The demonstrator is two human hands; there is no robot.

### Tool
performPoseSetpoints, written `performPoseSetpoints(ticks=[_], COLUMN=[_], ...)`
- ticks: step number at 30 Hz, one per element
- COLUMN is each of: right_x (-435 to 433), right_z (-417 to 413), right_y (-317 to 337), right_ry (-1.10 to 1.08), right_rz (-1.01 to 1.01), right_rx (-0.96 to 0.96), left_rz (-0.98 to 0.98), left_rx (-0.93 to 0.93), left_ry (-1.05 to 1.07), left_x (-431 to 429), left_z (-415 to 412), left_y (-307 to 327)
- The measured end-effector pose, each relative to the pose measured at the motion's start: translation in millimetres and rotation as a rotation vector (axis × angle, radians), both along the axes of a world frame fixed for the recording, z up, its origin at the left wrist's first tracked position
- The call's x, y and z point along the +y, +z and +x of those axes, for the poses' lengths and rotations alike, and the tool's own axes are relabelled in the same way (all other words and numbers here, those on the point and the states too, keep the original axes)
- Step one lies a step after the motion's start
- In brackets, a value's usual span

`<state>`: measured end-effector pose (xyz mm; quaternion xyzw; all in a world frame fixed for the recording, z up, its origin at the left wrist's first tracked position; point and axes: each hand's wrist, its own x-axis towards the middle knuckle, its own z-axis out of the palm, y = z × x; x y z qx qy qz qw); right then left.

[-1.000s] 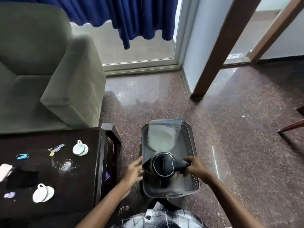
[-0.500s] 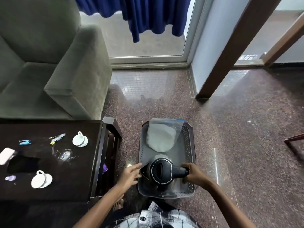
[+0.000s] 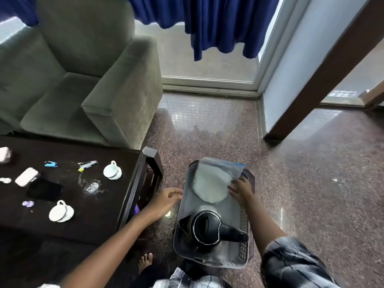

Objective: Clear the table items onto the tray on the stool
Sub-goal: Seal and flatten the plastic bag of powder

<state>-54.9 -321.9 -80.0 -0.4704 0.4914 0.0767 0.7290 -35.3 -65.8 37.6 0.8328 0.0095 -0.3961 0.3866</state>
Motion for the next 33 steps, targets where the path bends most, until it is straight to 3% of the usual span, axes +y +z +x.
performPoseSetpoints(ticks=[5,10,21,27,33], right_x=[8.5,20.9,166.9,328.7,479.9], right_z=[23.5,32.9,32.0,-1.9,-48.3], right_y=[-12.6,8.5,123.6,139.7,129.9], right_ry=[-0.099,0.143,0.367,0.642,1.095], right_rz=[0.087,-0.083,0.000,-0.210,-0.666], right_rx=[-0.005,0.002,-0.436,-0.568,-0.763], left_rz=[-0.068,-0.145,-0.386,-0.611,-0.840], left_rx=[0.046,0.096,0.065,0.063,0.256], left_ry=[0.071,0.211,0.562,0.876,1.087], left_x=[13.4,36.5,145.5,255.7,380.1], left_z=[-1.3,-7.4,-16.7,-46.1,-81.3], left_y=[10.7,18.6,50.5,62.4,59.1])
